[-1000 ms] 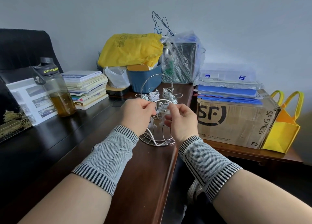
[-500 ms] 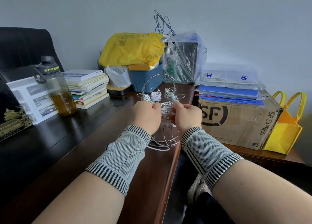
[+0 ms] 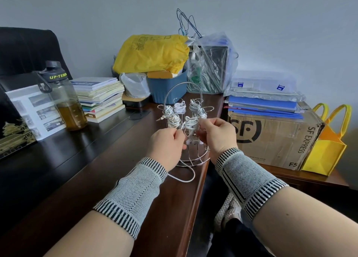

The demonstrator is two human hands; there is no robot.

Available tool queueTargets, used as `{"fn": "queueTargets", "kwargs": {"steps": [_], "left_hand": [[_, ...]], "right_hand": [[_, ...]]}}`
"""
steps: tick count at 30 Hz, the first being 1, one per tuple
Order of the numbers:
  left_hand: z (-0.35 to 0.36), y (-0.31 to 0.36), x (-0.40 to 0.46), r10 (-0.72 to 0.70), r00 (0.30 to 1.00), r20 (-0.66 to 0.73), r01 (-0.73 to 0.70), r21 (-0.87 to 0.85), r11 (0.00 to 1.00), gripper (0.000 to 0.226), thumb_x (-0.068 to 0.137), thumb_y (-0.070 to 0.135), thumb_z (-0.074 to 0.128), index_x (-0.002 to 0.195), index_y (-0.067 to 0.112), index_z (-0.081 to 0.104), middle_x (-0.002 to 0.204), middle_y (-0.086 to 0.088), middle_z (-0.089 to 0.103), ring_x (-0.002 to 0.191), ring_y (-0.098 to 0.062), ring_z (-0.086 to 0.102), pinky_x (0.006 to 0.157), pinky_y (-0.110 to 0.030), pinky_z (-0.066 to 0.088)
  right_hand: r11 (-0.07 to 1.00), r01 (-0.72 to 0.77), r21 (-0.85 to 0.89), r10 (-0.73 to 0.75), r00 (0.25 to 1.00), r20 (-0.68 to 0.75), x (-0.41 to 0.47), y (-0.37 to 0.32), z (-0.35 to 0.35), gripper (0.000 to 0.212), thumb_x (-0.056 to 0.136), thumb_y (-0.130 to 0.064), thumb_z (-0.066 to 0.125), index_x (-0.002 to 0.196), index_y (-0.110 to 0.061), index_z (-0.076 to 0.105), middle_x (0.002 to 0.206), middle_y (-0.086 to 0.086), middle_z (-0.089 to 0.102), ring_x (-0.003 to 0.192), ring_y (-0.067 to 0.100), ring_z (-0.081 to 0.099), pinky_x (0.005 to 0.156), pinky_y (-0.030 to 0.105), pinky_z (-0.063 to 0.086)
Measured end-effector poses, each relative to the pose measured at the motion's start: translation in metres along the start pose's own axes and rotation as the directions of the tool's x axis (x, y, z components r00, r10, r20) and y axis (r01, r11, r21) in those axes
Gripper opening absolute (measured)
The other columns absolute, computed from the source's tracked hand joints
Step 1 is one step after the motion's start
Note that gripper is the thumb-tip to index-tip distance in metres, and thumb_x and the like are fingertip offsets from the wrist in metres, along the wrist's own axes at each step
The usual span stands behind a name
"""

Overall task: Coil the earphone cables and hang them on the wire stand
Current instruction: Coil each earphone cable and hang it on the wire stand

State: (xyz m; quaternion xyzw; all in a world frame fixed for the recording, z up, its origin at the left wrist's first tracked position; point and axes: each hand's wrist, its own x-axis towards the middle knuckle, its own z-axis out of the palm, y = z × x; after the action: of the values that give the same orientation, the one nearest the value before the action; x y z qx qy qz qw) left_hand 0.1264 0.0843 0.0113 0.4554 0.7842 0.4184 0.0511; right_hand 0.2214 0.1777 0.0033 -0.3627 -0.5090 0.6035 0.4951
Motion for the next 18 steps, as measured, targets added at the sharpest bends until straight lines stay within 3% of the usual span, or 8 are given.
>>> {"fn": "queueTargets", "kwargs": {"steps": [4, 8, 11, 13, 15, 18], "left_hand": [[0.003, -0.002, -0.001, 0.043, 0.999, 0.011, -0.043, 0.062, 0.997, 0.039, 0.100, 0.026, 0.041, 0.086, 0.006, 0.071, 0.078, -0.002, 0.072, 0.081, -0.019, 0.063, 0.079, -0.036, 0.051], [0.008, -0.013, -0.004, 0.091, 0.995, 0.041, -0.096, 0.140, 0.985, 0.041, 0.100, 0.032, 0.040, 0.075, 0.007, 0.059, 0.079, -0.007, 0.070, 0.079, -0.025, 0.065, 0.078, -0.043, 0.052], [0.004, -0.015, -0.014, 0.132, 0.988, 0.074, -0.146, 0.223, 0.964, 0.033, 0.101, 0.034, 0.039, 0.076, 0.014, 0.048, 0.075, -0.005, 0.067, 0.075, -0.026, 0.066, 0.071, -0.040, 0.051], [0.000, -0.011, -0.021, 0.205, 0.976, 0.076, -0.219, 0.359, 0.908, 0.027, 0.102, 0.034, 0.036, 0.081, 0.017, 0.040, 0.078, -0.004, 0.066, 0.077, -0.030, 0.063, 0.063, -0.036, 0.041], [-0.005, -0.002, -0.025, 0.269, 0.960, 0.077, -0.274, 0.456, 0.847, 0.020, 0.104, 0.032, 0.032, 0.088, 0.020, 0.035, 0.084, -0.002, 0.063, 0.082, -0.031, 0.062, 0.063, -0.034, 0.032], [-0.012, 0.006, -0.027, 0.338, 0.936, 0.096, -0.338, 0.504, 0.795, 0.015, 0.105, 0.031, 0.028, 0.098, 0.023, 0.038, 0.091, -0.001, 0.062, 0.089, -0.029, 0.063, 0.065, -0.033, 0.031]], "right_hand": [[0.995, 0.090, -0.035, -0.090, 0.996, 0.002, -0.006, 0.002, 0.001, 0.015, 0.083, -0.003, 0.064, 0.071, -0.012, 0.063, 0.066, 0.003, 0.065, 0.059, 0.017, 0.062, 0.045, 0.022, 0.047], [0.935, 0.261, -0.242, -0.261, 0.965, 0.030, -0.008, 0.004, 0.000, 0.017, 0.086, -0.007, 0.064, 0.075, -0.020, 0.061, 0.076, -0.001, 0.065, 0.064, 0.014, 0.062, 0.059, 0.027, 0.055], [0.797, 0.474, -0.374, -0.455, 0.879, 0.144, -0.012, 0.011, -0.001, 0.027, 0.086, -0.010, 0.065, 0.073, -0.033, 0.058, 0.084, -0.004, 0.062, 0.068, 0.011, 0.062, 0.067, 0.029, 0.055], [0.694, 0.601, -0.396, -0.554, 0.798, 0.239, -0.016, 0.015, -0.002, 0.035, 0.085, -0.005, 0.065, 0.076, -0.038, 0.058, 0.089, -0.010, 0.053, 0.073, 0.000, 0.057, 0.068, 0.016, 0.050], [0.604, 0.689, -0.401, -0.616, 0.723, 0.314, -0.018, 0.021, -0.001, 0.031, 0.083, 0.001, 0.065, 0.089, -0.029, 0.068, 0.092, -0.012, 0.046, 0.082, -0.006, 0.052, 0.072, 0.005, 0.042], [0.501, 0.759, -0.415, -0.673, 0.644, 0.365, -0.019, 0.028, -0.002, 0.032, 0.080, 0.004, 0.066, 0.103, -0.017, 0.072, 0.096, -0.004, 0.045, 0.088, 0.000, 0.048, 0.080, 0.003, 0.039]]}}
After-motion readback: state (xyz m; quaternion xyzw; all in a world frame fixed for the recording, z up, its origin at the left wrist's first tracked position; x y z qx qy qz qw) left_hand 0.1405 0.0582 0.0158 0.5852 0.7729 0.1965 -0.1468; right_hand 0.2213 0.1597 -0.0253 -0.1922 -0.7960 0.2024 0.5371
